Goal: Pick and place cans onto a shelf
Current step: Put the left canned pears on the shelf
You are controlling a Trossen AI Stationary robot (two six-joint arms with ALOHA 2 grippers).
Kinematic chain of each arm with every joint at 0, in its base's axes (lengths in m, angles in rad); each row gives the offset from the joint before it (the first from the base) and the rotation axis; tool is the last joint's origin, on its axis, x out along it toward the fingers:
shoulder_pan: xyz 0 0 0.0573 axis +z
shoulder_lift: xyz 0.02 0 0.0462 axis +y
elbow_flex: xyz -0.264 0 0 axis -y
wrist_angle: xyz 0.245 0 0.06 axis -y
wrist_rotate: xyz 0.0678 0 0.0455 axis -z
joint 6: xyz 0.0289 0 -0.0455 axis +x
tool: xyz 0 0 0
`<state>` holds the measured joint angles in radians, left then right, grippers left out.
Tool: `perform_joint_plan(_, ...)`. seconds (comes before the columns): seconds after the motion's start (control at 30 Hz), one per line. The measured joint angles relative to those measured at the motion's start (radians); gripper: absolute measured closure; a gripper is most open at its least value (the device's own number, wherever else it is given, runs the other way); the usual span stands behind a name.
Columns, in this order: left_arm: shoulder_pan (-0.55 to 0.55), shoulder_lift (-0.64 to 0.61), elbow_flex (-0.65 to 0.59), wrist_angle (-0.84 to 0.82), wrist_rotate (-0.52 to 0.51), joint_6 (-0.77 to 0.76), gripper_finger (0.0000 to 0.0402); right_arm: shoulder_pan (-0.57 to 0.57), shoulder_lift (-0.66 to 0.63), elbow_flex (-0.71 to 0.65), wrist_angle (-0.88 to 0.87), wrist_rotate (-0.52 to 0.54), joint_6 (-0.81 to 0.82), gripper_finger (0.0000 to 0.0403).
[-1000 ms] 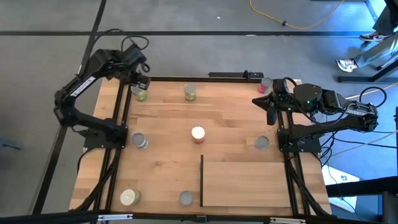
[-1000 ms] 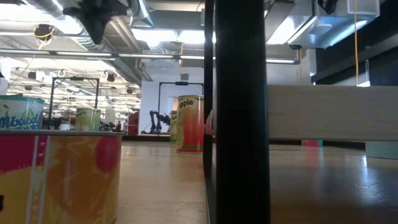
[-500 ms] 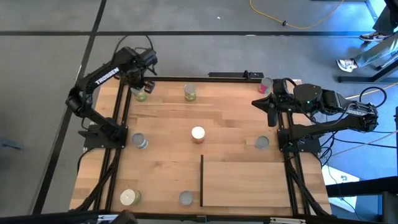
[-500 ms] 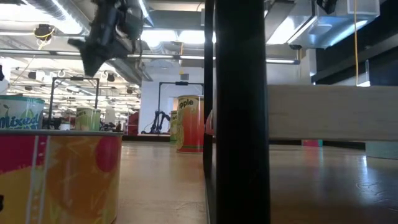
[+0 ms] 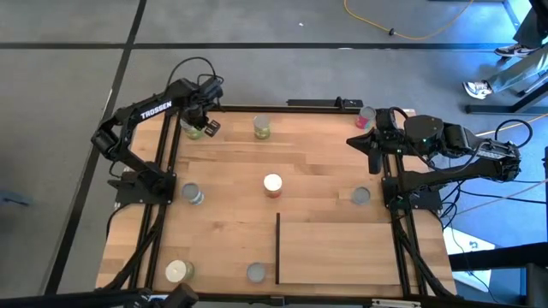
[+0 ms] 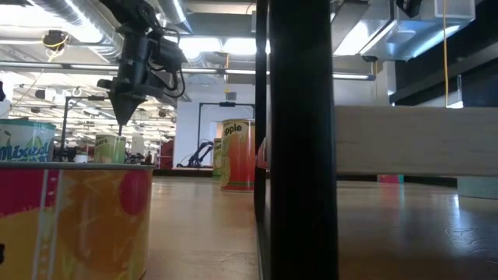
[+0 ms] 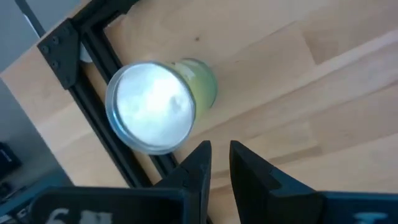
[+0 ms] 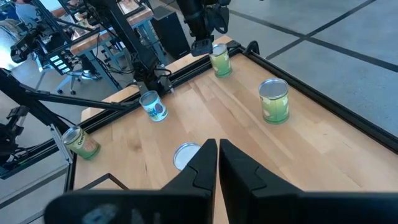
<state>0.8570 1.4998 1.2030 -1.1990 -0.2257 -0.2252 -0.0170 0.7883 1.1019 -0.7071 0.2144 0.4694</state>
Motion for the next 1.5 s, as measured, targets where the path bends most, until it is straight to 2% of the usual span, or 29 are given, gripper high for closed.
perform_joint_plan(0.2,0.026,0.0,0.0,0.048,-0.008,-0.015,0.035,0.0,0.0,0.0,0.0,0.001,0.001,0.0382)
perform_joint_plan(0.53,0.06,0.0,0.0,0.043,0.002,-0.162,0.035,0.0,0.0,0.0,0.0,-0.001,0.028,0.0382)
perform_joint_plan(0.93,0.067,0.0,-0.003,0.051,0.004,-0.171,0.035,0.0,-0.001,0.0,0.0,-0.007,0.05,0.0382)
perform_joint_plan(1.2,0.074,0.0,-0.091,0.076,0.016,-0.21,0.035,0.0,-0.001,0.0,0.0,-0.007,0.05,0.0382)
perform_joint_plan(1.33,0.074,0.0,-0.097,0.1,0.005,-0.21,0.035,0.0,-0.001,0.0,0.0,-0.007,0.049,0.0382)
perform_joint_plan(1.5,0.072,0.0,-0.097,0.112,0.004,-0.157,0.035,0.0,-0.001,0.0,0.0,-0.007,0.049,0.0382)
